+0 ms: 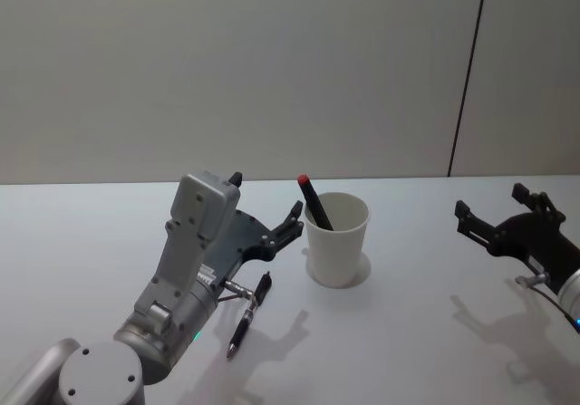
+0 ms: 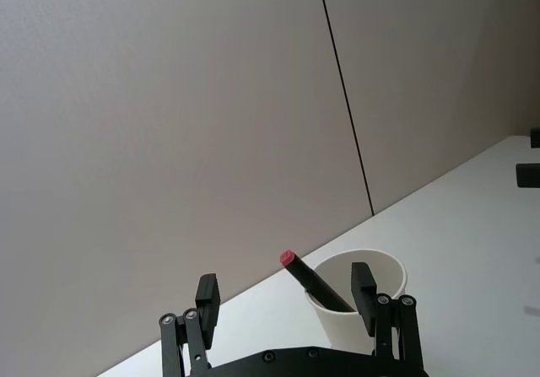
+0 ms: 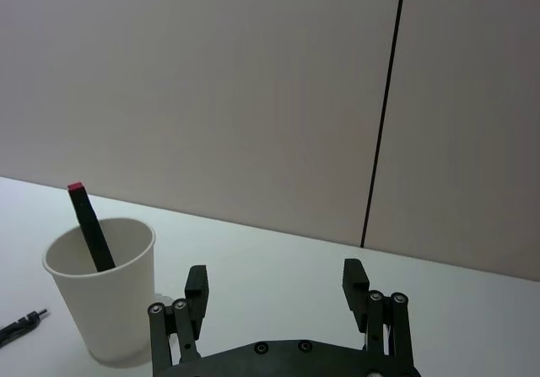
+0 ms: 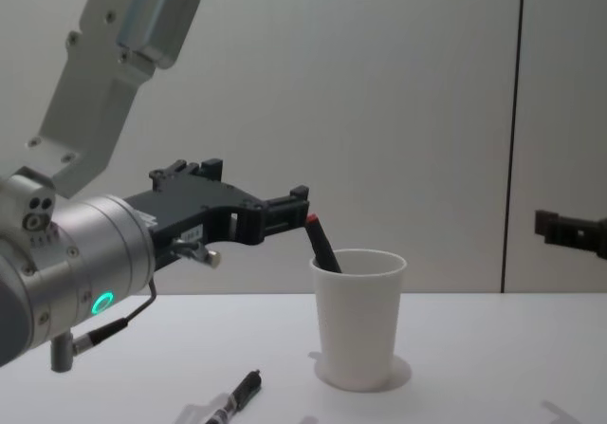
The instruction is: Place the pen into the pen holder.
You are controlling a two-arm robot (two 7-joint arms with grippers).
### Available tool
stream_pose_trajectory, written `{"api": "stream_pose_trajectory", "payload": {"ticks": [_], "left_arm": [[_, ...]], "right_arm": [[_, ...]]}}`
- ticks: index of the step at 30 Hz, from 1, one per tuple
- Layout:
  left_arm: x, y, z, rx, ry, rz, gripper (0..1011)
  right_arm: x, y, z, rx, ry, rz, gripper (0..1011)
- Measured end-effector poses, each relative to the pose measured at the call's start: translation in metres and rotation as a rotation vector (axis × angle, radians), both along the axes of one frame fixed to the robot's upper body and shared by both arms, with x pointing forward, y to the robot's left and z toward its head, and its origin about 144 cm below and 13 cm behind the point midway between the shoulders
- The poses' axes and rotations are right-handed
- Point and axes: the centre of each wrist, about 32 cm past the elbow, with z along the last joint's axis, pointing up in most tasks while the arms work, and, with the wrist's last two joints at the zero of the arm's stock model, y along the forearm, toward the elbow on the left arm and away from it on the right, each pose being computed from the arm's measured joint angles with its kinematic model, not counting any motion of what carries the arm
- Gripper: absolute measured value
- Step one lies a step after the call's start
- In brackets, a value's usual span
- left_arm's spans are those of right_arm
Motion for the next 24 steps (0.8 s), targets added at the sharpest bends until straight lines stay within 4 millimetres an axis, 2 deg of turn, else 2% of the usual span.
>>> {"api": "stream_pose_trajectory", "payload": {"ticks": [24], "left_arm": [[0.0,0.0,0.0,0.0,0.0,0.0,999]], "right_arm": [[-0.0093,-0.0047,-0.0015,-0.009,0.051,-0.03,1001]]}}
